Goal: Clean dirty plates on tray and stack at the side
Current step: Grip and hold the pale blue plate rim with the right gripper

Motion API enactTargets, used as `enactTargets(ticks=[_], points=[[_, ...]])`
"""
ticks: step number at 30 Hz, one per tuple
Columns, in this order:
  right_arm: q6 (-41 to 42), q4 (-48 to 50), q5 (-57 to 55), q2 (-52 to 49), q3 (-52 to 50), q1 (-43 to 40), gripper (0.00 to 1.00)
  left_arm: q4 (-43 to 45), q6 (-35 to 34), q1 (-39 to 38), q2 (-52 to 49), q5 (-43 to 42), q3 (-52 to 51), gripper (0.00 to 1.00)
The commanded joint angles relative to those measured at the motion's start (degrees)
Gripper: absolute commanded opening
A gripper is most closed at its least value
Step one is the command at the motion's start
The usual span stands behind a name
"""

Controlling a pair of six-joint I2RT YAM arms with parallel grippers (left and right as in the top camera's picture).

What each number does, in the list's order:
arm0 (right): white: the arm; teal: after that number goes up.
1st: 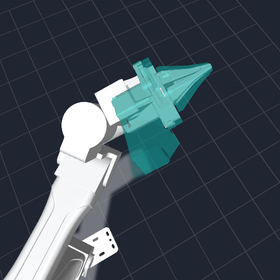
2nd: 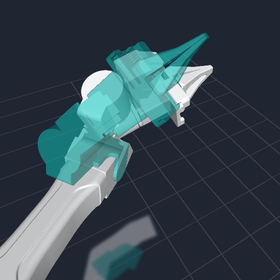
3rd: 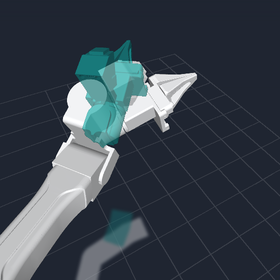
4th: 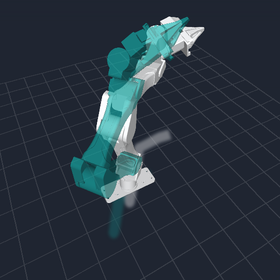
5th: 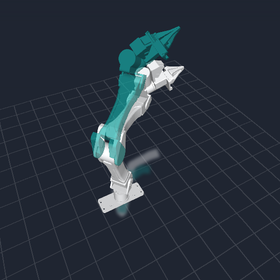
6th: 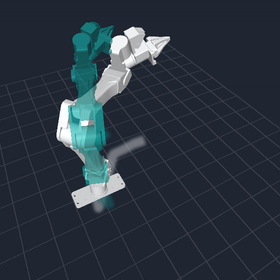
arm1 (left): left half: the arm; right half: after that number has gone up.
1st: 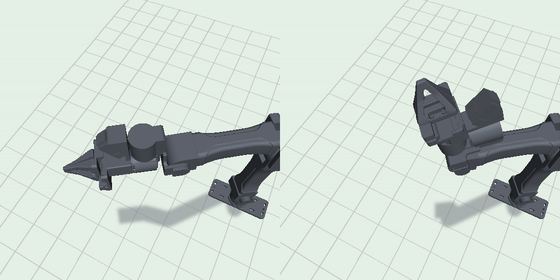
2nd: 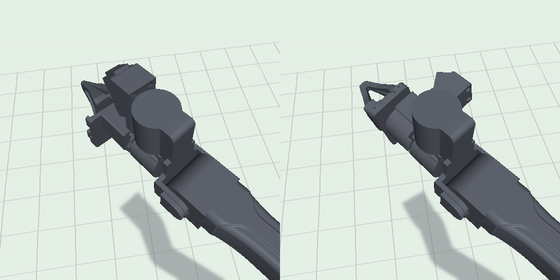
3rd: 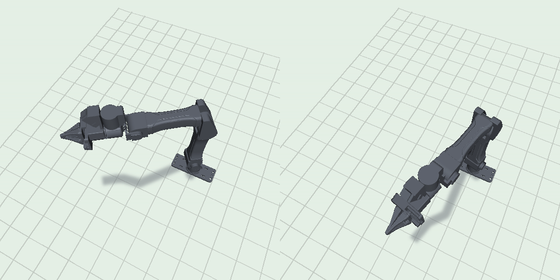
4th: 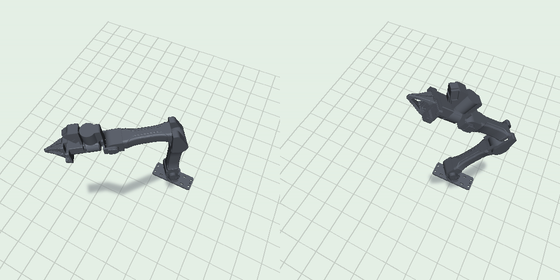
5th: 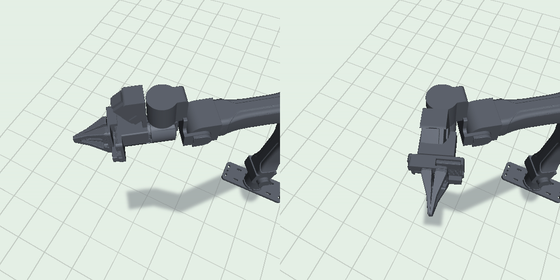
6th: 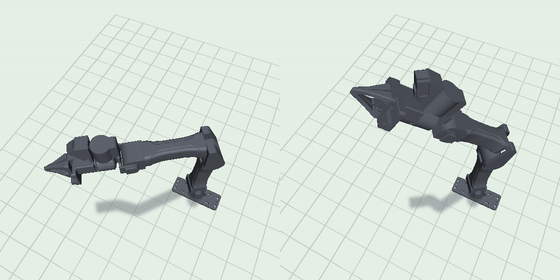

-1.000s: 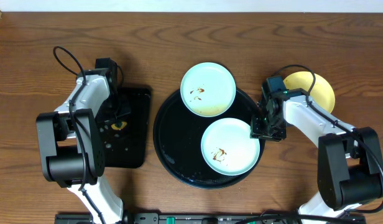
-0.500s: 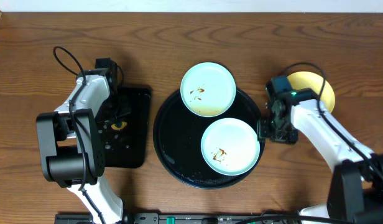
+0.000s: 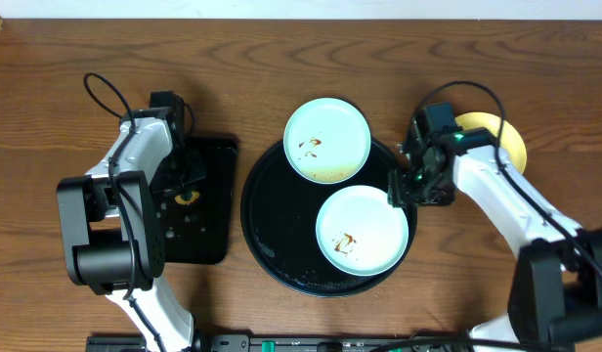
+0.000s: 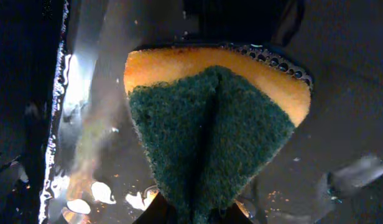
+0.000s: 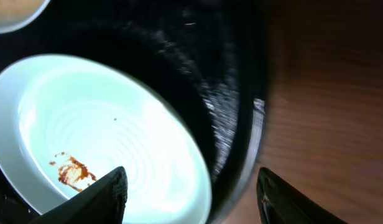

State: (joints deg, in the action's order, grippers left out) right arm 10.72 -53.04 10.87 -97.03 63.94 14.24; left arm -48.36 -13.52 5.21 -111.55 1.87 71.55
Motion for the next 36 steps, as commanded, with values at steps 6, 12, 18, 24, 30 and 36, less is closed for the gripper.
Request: enactTargets(ticks=[6,12,18,24,30,36], points=[[-9.1,2.0,9.4,-5.1,0.5,2.5,0.6,-0.6,-0.1,0.2,-0.4,0.0,-0.6,0.14],[-6.6,1.2,9.3,-6.3,0.2,2.7,0.48,-0.6,-0.1,0.2,-0.4,0.1,-0.6,0.14],[-4.6,2.1,8.0,-7.3,-1.9,2.6,0.56,-0.7,-0.1,0.2,-0.4,0.1,-0.6,0.13],[-6.4,4.2,8.1,-7.7,-2.3,2.6,0.56,-0.9,-0.1,0.2,-0.4,0.0,-0.6,0.14],[-6.8,2.0,10.6,-7.6,2.0,2.9,0.57,-1.0,-0.1,0.2,-0.4,0.0,-0.6,0.14],[-10.5,-3.0,10.4,-7.5,8.9,3.9,0.58,-1.0,-0.1,0.2,-0.4,0.0,-0.6,0.14]])
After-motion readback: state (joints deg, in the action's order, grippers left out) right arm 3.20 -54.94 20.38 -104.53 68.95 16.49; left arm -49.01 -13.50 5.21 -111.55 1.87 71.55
